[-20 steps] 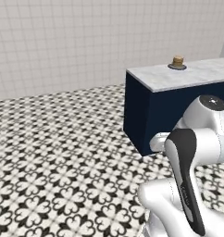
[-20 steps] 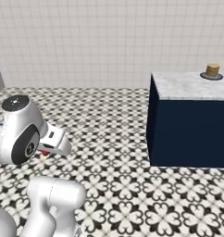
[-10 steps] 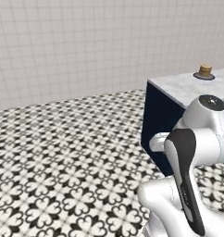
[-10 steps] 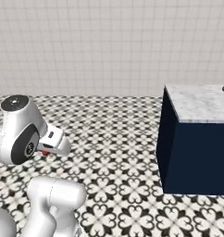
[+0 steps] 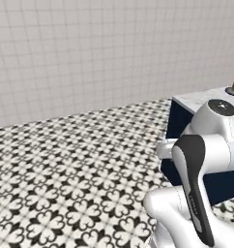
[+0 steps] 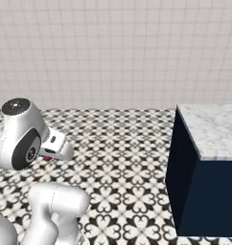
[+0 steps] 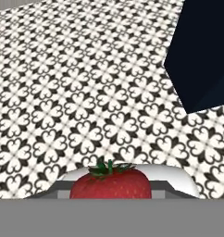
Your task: Take the strawberry from the fridge and place it on top of the pancake, located on the dining counter.
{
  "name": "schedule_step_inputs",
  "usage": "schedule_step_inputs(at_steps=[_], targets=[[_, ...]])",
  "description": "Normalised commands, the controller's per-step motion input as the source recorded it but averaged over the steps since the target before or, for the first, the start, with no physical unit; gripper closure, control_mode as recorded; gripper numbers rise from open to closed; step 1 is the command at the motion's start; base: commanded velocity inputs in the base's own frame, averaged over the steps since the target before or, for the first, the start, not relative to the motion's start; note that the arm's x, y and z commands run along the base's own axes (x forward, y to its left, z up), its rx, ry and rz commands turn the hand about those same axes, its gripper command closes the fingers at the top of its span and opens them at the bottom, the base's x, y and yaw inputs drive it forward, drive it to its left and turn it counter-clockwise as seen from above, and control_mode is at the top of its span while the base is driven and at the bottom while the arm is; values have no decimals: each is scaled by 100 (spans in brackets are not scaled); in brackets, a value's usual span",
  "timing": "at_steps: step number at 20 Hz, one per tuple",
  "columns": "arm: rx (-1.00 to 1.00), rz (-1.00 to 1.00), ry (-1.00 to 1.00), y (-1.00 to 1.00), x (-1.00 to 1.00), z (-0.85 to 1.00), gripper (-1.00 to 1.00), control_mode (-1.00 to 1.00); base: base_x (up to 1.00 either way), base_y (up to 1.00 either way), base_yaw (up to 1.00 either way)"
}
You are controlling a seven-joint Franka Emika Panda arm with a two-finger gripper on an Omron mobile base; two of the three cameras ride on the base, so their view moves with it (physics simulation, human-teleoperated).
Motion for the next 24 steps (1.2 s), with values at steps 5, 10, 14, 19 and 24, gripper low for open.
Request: schedule_step_inputs(at_steps=[5,10,14,19,24], targets=[[0,0,0,0,0,0,100,100,100,64,-23],[0,0,0,0,0,0,100,100,100,70,-44],[0,0,0,0,0,0,100,100,100,70,-55],[0,0,0,0,0,0,100,100,100,68,-50],[0,0,0,0,0,0,100,100,100,67,-59]])
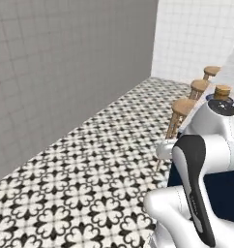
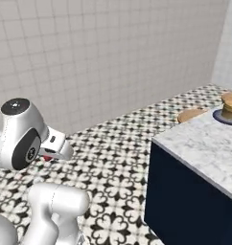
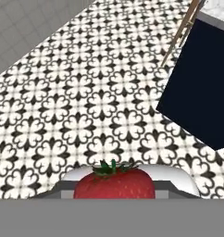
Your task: Take the strawberry from the fridge and place it on top of the pancake, located on the dining counter.
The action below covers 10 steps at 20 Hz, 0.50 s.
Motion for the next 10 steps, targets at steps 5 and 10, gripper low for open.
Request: schedule_step_inputs(at_steps=[5,10], targets=[[0,0,0,0,0,0,100,100,100,61,-66],[0,0,0,0,0,0,100,100,96,63,-67]])
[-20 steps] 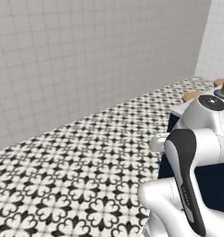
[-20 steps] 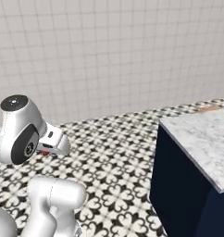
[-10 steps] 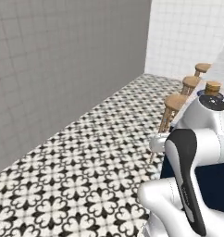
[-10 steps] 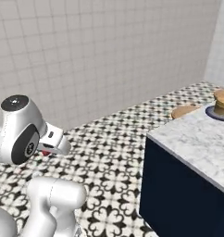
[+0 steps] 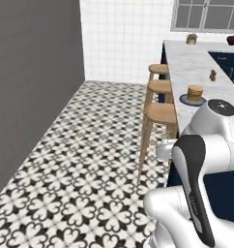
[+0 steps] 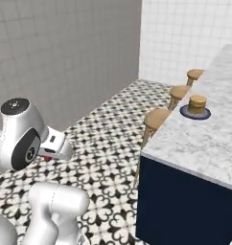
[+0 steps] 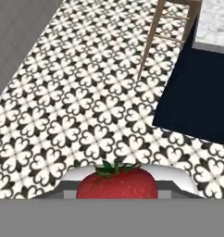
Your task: Take the strawberry from the fridge and place it on top of the pancake, located on the dining counter.
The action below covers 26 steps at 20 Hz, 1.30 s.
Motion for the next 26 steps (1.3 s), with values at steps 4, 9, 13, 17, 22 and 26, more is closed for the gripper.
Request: schedule_step_inputs(at_steps=[4,9,13,17,22,26], targets=[[0,0,0,0,0,0,100,100,72,79,-60],[0,0,0,0,0,0,100,100,50,79,-59],[0,0,0,0,0,0,100,100,52,77,-61],[0,0,0,0,0,0,100,100,61,81,-60],[0,0,0,0,0,0,100,100,58,96,-55],[0,0,0,0,0,0,100,100,42,74,-64]])
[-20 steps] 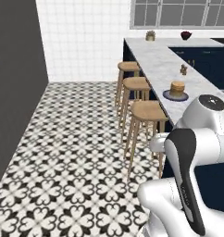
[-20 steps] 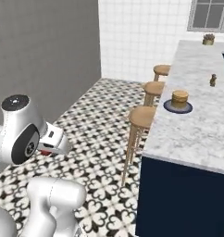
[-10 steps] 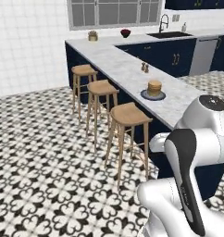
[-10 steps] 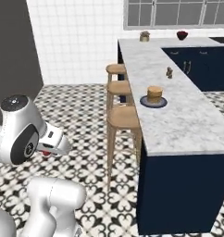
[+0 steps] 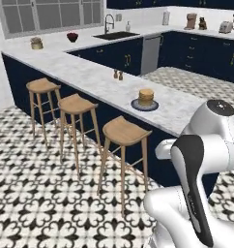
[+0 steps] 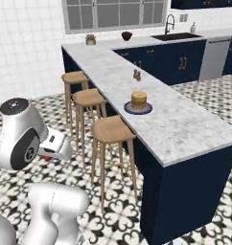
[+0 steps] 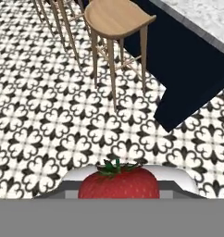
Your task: Take the strawberry from the fridge and place it on top of the pancake, located on the dining counter.
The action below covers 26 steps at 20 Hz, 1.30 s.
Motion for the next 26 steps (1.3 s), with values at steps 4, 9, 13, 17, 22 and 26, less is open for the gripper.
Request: schedule_step_inputs(at_steps=[4,9,13,17,22,26], targets=[[0,0,0,0,0,0,100,100,14,64,-65],[0,0,0,0,0,0,100,100,0,86,-56],[0,0,0,0,0,0,100,100,0,100,-49],[0,0,0,0,0,0,100,100,6,100,-50],[0,0,0,0,0,0,100,100,23,100,-54],[0,0,0,0,0,0,100,100,36,100,-50]])
